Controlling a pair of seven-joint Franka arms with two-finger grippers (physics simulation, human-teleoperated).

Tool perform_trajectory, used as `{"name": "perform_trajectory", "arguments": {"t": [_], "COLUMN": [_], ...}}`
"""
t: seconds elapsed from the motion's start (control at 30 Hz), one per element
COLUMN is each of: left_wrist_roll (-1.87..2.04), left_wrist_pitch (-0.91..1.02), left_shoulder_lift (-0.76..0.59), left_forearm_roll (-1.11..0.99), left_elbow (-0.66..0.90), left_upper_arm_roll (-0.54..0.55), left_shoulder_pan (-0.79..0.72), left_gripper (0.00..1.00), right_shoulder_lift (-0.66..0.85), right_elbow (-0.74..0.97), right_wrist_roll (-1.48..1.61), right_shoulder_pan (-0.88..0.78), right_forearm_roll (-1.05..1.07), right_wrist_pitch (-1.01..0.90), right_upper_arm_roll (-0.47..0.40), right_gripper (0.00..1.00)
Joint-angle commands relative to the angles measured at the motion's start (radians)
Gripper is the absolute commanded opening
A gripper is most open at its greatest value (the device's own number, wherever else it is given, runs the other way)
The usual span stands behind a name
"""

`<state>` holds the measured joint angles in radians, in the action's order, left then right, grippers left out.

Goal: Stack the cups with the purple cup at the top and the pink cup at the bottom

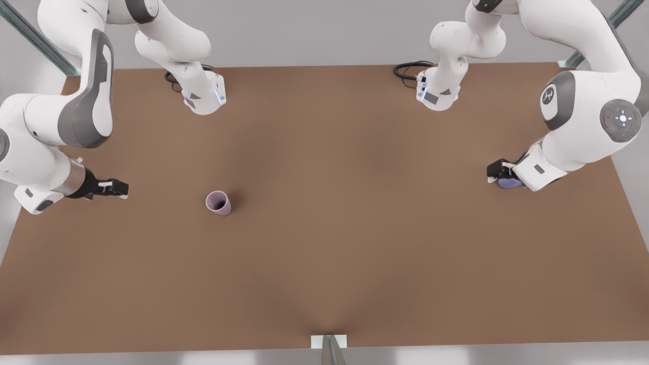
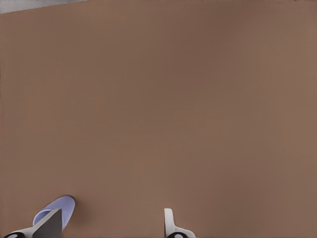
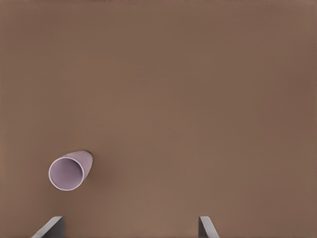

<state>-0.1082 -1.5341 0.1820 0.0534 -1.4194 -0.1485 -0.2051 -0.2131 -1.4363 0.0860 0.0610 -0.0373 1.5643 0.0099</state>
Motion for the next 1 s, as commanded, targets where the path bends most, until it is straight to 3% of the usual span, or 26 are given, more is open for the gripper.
{"name": "perform_trajectory", "arguments": {"t": [0.0,0.2,0.23,0.37,0.47,0.53,0.67,0.77,0.9,0.97], "left_wrist_roll": [-0.01,-0.01,-0.01,-0.011,-0.011,-0.013,-0.013,-0.013,-0.013,-0.013], "left_wrist_pitch": [-0.05,-0.014,-0.014,-0.001,0.005,0.005,0.015,0.0,-0.006,-0.006], "left_shoulder_lift": [0.0,-0.015,-0.01,-0.012,-0.012,-0.012,-0.009,0.004,0.033,0.017], "left_forearm_roll": [-0.003,0.002,0.005,0.013,0.013,0.013,0.013,0.008,0.006,0.011], "left_elbow": [0.0,0.003,0.011,0.008,0.011,0.01,0.008,0.004,0.019,0.022], "left_upper_arm_roll": [0.0,0.0,-0.002,-0.011,-0.005,-0.01,-0.005,-0.013,-0.011,-0.002], "left_shoulder_pan": [0.001,0.001,0.0,0.001,0.0,0.001,0.001,0.012,0.038,0.038], "left_gripper": [1.0,1.0,1.0,1.0,1.0,1.0,1.0,1.0,1.0,1.0], "right_shoulder_lift": [0.0,-0.002,-0.002,-0.173,-0.198,-0.224,-0.186,-0.183,-0.189,-0.178], "right_elbow": [0.002,0.013,0.014,0.016,0.014,0.011,-0.012,-0.003,0.002,-0.004], "right_wrist_roll": [0.04,0.037,0.037,0.044,0.051,0.256,0.126,0.23,0.295,0.14], "right_shoulder_pan": [0.0,-0.01,-0.01,-0.035,-0.046,-0.061,-0.092,-0.132,-0.102,-0.138], "right_forearm_roll": [0.001,0.007,0.091,0.085,0.043,0.043,0.066,0.02,0.148,0.139], "right_wrist_pitch": [0.039,0.037,0.039,0.042,0.042,0.135,0.066,0.062,0.046,0.004], "right_upper_arm_roll": [-0.001,0.005,0.004,0.005,0.005,0.005,0.007,0.033,0.028,0.03], "right_gripper": [1.0,1.0,1.0,1.0,1.0,1.0,1.0,1.0,1.0,1.0]}}
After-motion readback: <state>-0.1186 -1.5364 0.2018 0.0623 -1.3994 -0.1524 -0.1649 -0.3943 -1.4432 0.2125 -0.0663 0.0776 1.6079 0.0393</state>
